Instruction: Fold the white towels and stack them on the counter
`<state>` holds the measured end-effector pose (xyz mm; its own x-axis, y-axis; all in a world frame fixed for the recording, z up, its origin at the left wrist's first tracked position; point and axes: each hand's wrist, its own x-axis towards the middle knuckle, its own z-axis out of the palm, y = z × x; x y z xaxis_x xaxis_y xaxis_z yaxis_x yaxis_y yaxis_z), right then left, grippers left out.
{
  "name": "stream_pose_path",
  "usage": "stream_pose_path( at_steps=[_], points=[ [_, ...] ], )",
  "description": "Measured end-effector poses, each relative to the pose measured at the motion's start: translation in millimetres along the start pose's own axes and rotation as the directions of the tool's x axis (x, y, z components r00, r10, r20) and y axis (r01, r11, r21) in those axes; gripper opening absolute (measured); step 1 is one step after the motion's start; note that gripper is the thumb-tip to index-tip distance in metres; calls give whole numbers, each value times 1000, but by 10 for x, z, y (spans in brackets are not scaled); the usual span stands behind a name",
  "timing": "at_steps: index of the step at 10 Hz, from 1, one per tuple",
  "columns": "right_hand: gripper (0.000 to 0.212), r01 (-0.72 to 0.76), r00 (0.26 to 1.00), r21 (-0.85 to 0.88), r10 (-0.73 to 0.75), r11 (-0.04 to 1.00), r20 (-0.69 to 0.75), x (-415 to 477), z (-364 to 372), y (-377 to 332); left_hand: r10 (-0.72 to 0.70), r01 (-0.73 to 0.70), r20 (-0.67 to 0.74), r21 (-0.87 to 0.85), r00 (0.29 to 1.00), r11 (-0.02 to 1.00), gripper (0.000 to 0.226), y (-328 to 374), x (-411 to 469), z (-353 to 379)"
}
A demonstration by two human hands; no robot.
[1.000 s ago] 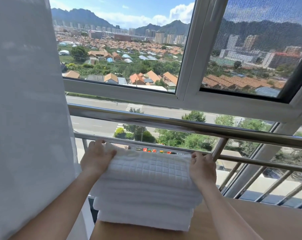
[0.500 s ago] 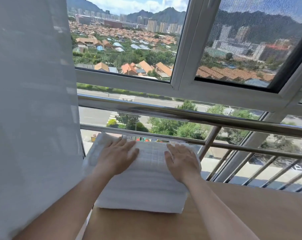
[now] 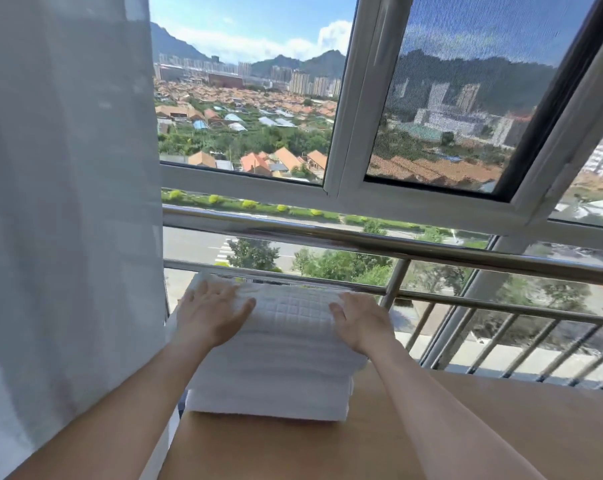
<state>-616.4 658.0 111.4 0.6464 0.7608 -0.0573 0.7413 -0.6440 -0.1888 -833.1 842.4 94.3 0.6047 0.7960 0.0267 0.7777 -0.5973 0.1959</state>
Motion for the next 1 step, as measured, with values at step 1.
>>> stream_pose_path(
  at_steps=[1],
  points=[
    [61,24,998,15,-23,1000,-67,-222,-177,42,-20,19,2,18,1000,1000,79,202,-238,-125]
  ],
)
